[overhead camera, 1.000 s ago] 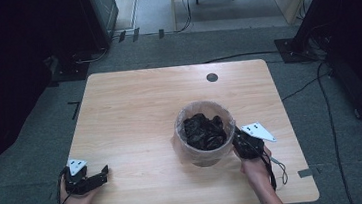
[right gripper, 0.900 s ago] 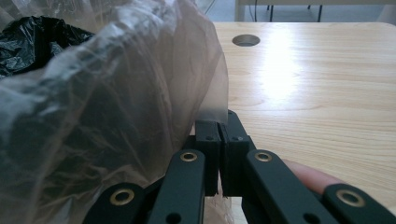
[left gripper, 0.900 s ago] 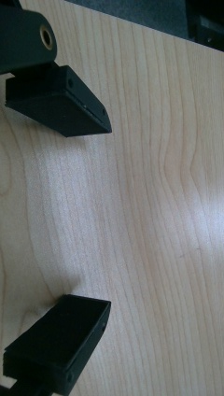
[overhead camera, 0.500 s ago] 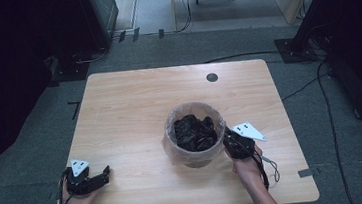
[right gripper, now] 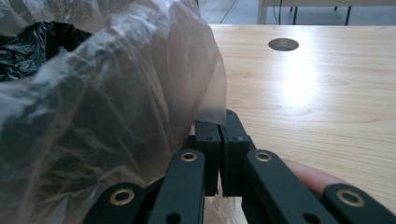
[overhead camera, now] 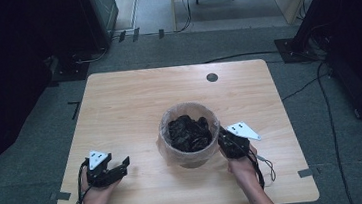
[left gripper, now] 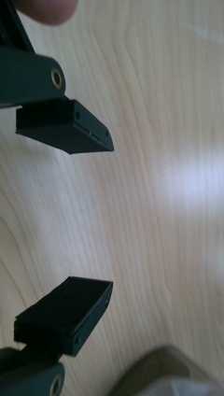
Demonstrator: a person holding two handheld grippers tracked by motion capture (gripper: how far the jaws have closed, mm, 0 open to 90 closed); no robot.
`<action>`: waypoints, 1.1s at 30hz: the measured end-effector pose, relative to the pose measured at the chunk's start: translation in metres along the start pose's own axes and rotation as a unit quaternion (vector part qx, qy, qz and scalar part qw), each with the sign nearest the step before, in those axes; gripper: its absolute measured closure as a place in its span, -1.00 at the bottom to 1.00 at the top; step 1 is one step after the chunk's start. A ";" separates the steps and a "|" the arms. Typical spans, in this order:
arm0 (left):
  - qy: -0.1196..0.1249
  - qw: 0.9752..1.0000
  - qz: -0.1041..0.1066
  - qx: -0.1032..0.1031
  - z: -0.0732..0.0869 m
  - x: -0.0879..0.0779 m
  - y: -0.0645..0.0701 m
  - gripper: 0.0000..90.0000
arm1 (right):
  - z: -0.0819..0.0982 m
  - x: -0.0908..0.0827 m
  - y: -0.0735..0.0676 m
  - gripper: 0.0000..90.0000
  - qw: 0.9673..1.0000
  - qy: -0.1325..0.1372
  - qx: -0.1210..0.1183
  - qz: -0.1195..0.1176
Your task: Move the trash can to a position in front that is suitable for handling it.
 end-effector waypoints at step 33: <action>0.038 0.996 0.070 0.041 -0.016 0.014 0.066 0.02 | 0.000 0.001 -0.017 0.85 0.999 0.022 0.001 -0.042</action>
Point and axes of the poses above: each handheld gripper's, and its own axes: x roughly forward along the jaws, z roughly out of its underside, y roughly to its right, the point moved 4 cm from there along x, roughly forward along the jaws, and after that the axes turned 12 degrees about -x, right-handed, at the moved point
